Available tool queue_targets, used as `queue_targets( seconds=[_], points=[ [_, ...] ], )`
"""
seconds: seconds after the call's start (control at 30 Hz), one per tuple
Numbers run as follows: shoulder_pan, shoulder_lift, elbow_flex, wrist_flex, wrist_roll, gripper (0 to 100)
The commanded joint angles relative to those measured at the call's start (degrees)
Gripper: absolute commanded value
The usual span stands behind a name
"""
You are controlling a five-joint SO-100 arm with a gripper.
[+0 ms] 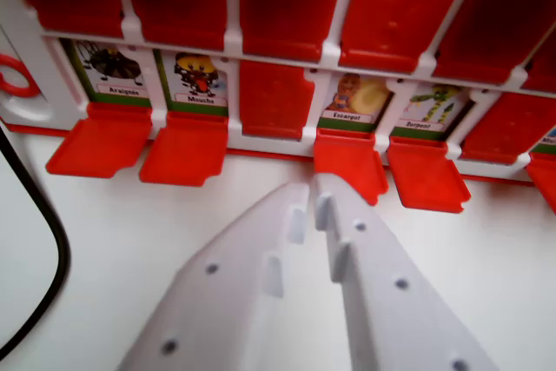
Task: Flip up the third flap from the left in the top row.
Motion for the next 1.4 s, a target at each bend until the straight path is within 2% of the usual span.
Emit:
queue_targets(
  seconds=[0.0, 0.53, 0.83, 0.93, 1.37],
  points=[
    [-1.0, -0.4, -8.6, -0.8, 0.18, 0],
    [-0.4, -9.4, -17.4, -0.8, 0.35, 0],
    [-0.4, -15.1, -25.6, -0.6, 0.18, 0],
    [-0.3, -16.2, -27.6, -1.1, 0.70, 0],
    [-0.3, -15.8, -27.9, -5.1, 0.97, 0]
  ],
)
